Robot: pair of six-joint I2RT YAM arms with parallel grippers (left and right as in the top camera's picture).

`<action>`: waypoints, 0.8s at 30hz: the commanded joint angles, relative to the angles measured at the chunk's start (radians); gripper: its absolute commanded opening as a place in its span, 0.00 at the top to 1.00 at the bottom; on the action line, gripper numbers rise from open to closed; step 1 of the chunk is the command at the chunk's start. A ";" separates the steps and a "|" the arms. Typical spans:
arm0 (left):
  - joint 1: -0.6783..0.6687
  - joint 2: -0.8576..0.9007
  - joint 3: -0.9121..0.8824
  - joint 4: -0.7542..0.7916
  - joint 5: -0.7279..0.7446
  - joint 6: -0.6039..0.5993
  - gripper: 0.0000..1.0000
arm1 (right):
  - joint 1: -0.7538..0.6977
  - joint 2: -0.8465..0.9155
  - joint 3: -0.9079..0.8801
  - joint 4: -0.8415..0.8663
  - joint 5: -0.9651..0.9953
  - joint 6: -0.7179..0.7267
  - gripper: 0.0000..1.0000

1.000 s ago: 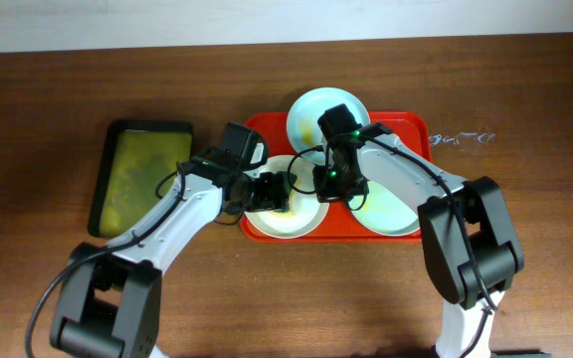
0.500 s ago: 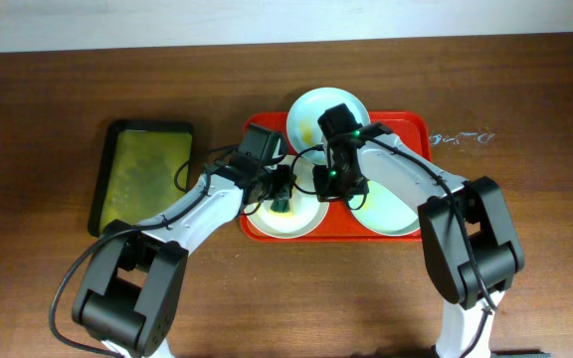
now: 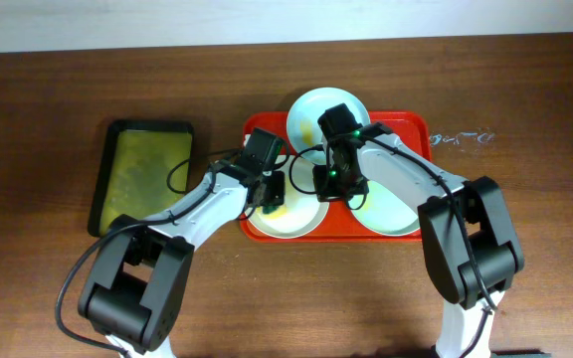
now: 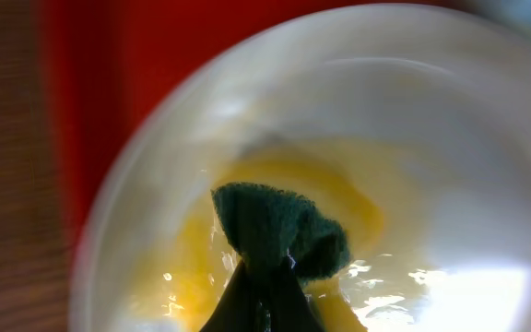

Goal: Clean dirty plates on tray and stack at the side
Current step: 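Regrasp the sponge with the left gripper and scrub the white plate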

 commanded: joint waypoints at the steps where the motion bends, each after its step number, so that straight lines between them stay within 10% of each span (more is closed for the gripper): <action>1: 0.006 0.011 0.038 -0.102 -0.261 0.009 1.00 | 0.006 0.003 0.009 0.000 -0.002 -0.015 0.96; 16: 0.002 0.077 0.085 -0.034 0.085 -0.054 1.00 | 0.006 0.003 0.009 0.005 0.002 -0.015 0.96; 24: 0.002 0.108 0.086 -0.177 -0.378 -0.051 1.00 | 0.006 0.003 0.009 0.008 0.018 -0.015 0.96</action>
